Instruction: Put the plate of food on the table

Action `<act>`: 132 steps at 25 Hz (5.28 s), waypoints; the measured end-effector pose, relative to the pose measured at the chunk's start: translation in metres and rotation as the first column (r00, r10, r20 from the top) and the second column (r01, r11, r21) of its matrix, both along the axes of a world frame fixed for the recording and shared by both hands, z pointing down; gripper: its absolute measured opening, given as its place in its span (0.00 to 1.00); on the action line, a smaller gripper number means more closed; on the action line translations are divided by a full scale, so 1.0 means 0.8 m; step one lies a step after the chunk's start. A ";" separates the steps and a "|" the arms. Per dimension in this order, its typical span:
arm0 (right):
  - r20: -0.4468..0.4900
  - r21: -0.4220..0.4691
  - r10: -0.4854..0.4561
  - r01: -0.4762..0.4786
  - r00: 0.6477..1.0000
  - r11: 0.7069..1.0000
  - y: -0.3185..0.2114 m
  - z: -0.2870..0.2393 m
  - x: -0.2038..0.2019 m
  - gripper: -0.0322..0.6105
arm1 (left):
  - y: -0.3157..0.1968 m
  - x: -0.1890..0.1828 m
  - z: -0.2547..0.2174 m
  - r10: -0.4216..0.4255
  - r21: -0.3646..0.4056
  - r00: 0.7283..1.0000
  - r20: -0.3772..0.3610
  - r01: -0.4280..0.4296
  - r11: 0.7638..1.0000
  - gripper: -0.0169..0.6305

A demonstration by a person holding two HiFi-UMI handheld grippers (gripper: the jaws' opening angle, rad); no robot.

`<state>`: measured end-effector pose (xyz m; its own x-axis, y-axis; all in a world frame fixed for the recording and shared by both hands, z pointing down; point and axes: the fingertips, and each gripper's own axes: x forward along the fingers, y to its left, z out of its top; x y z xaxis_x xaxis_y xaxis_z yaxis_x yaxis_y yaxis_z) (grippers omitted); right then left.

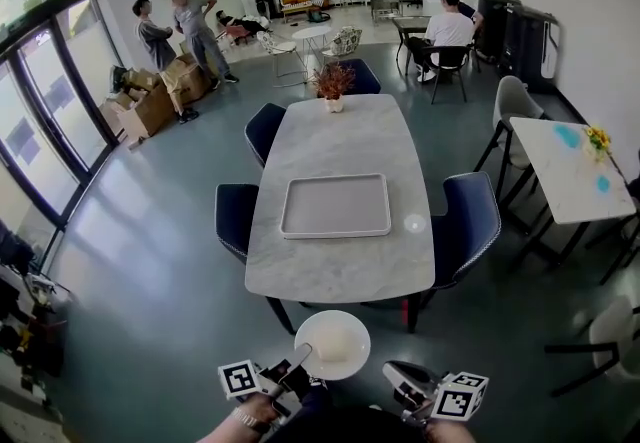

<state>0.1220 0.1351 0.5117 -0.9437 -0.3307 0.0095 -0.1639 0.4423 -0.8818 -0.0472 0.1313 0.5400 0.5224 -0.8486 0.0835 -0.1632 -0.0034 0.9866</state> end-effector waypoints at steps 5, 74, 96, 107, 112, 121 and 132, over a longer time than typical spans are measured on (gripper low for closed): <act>0.006 -0.016 0.052 -0.052 0.999 0.999 -0.039 0.002 -0.030 0.07 | -0.044 -0.033 -0.001 0.032 0.000 0.999 0.001 -0.032 0.999 0.08; -0.159 -0.076 0.162 -0.175 0.974 0.982 -0.282 0.024 -0.167 0.07 | -0.444 -0.251 0.139 -0.147 -0.202 0.989 0.002 0.144 0.969 0.08; -0.177 -0.177 0.251 -0.282 0.952 0.943 -0.325 0.064 -0.096 0.07 | -0.581 -0.225 0.231 -0.195 -0.336 0.974 0.113 0.223 0.915 0.08; -0.167 -0.206 0.268 -0.300 0.949 0.931 -0.332 0.073 -0.084 0.07 | -0.599 -0.216 0.243 -0.183 -0.353 0.972 0.147 0.224 0.908 0.07; -0.163 -0.213 0.273 -0.304 0.948 0.929 -0.333 0.075 -0.082 0.07 | -0.600 -0.215 0.249 -0.168 -0.383 0.968 0.186 0.229 0.895 0.07; -0.160 -0.217 0.270 -0.301 0.949 0.929 -0.336 0.080 -0.078 0.07 | -0.599 -0.213 0.255 -0.129 -0.409 0.957 0.259 0.230 0.883 0.07; -0.148 -0.220 0.273 -0.301 0.950 0.928 -0.340 0.078 -0.077 0.07 | -0.600 -0.208 0.249 -0.017 -0.410 0.926 0.376 0.182 0.894 0.08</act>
<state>0.0603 -0.1370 0.5739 -0.7967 -0.5625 0.2213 -0.3567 0.1419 -0.9234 -0.2136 -0.3483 0.7395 0.3018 -0.7298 0.6134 -0.4769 0.4415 0.7600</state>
